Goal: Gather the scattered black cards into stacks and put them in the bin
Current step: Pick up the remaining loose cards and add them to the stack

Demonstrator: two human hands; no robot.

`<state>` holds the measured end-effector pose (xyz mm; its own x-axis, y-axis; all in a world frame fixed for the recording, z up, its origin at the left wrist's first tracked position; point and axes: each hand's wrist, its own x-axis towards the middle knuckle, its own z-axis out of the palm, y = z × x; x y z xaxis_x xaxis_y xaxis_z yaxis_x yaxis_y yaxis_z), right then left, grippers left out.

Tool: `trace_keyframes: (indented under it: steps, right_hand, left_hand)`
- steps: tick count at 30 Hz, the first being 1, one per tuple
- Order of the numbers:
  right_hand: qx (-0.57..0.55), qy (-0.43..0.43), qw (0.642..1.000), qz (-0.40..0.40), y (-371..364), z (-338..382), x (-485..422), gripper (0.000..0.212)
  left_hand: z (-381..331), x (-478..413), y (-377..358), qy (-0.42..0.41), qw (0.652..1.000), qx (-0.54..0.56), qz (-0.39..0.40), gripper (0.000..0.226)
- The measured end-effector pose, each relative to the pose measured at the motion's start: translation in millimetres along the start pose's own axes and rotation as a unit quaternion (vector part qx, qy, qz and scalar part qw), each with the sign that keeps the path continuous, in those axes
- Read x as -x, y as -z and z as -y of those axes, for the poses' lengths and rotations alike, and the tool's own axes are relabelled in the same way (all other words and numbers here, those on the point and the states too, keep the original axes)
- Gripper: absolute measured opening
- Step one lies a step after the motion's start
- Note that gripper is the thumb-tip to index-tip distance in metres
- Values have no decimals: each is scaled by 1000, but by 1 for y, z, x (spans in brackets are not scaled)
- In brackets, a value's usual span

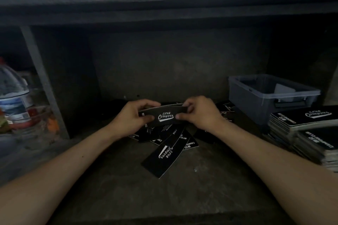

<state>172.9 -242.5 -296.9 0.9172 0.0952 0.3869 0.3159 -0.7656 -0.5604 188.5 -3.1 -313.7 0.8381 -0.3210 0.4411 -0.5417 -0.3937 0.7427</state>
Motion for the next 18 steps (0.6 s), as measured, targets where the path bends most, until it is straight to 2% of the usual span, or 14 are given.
trace_keyframes:
  steps: [2, 3, 6, 8, 9, 11, 15, 16, 18]
  right_hand:
    - [65, -12, 998, -22, 9, 10, 2, 41]
    - [72, -26, 997, 5, 13, 15, 4, 51]
    - [125, -56, 969, 205, 18, 26, 14, 84]
    - [176, -55, 939, 291, 20, 26, 19, 93]
    - [183, -59, 936, 297, 26, 23, 17, 90]
    - [183, -74, 946, 257, 41, 15, 11, 76]
    - [86, -106, 989, 64, 57, -2, -1, 41]
    - [74, -115, 989, 62, 56, -3, -1, 43]
    - [123, -146, 969, 155, 49, 0, 3, 75]
  left_hand:
    - [-2, 0, 0, -2, 1000, 2, -18, 49]
    - [-2, -1, 2, 1, 999, 9, -31, 49]
    - [-1, -3, 5, 9, 999, 20, -37, 45]
    - [1, -2, 3, 14, 999, 16, -25, 43]
    - [1, -3, 2, 16, 999, 18, -23, 43]
    - [2, -4, 0, 21, 999, 26, -26, 46]
    - [4, -5, 2, 28, 999, 22, -28, 49]
    - [4, -6, 2, 28, 999, 20, -27, 48]
    - [4, -6, 1, 27, 999, 22, -27, 49]
